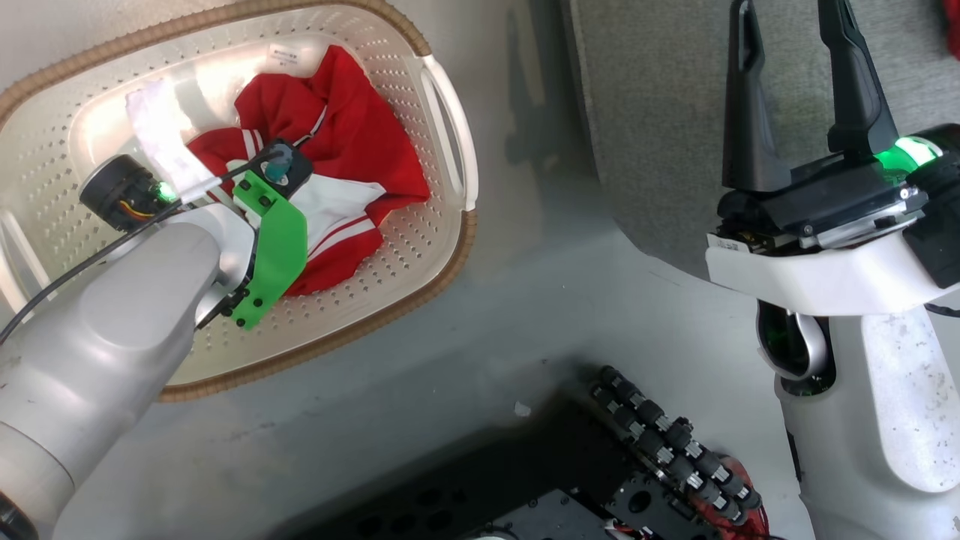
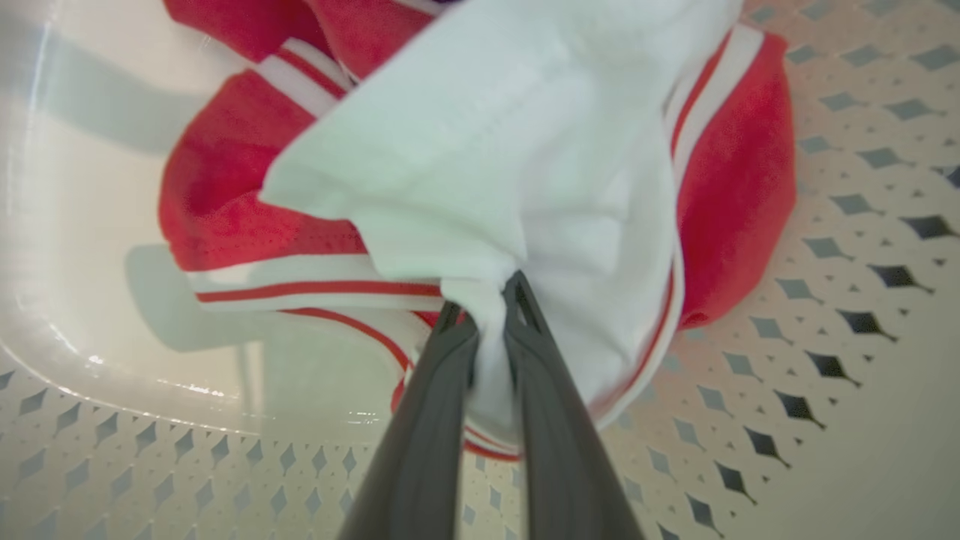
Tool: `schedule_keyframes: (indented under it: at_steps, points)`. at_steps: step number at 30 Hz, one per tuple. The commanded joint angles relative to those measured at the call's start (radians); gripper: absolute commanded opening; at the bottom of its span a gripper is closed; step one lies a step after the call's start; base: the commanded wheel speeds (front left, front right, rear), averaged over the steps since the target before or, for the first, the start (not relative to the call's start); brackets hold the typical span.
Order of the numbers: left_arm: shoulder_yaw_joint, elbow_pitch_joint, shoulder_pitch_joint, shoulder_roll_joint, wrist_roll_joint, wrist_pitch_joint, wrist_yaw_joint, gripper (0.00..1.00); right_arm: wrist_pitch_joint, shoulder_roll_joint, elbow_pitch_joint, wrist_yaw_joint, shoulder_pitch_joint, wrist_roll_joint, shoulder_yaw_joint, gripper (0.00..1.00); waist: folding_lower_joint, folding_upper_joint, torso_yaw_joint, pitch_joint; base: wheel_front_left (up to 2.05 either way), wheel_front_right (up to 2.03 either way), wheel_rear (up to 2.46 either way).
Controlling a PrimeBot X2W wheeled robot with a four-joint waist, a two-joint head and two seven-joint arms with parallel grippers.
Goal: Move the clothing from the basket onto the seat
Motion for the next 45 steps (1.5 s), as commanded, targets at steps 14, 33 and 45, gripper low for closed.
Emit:
schedule_keyframes:
  at_steps: [14, 33, 45]
  points:
    - [0.001, -0.044, 0.105, -0.071, -0.030, -0.253, -0.001, 0.00, -0.003, -0.001, 0.051, -0.001, 0.051, -0.003, -0.015, 1.00, 0.0000, -0.0001, 0.082, -0.294, 0.00, 0.00, 0.00]
    - [0.085, 0.001, 0.319, -0.172, -0.144, -0.788, 0.044, 0.00, -0.003, -0.024, 0.134, -0.001, 0.290, -0.042, -0.015, 1.00, 0.0000, -0.0001, 0.158, -0.806, 0.00, 0.00, 0.00]
    - [0.415, -0.361, 0.517, -0.184, 0.117, -0.800, 0.132, 0.00, -0.003, -0.050, 0.170, -0.001, 0.407, -0.019, 0.023, 1.00, 0.0000, -0.0001, 0.192, -0.928, 0.00, 0.00, 0.00]
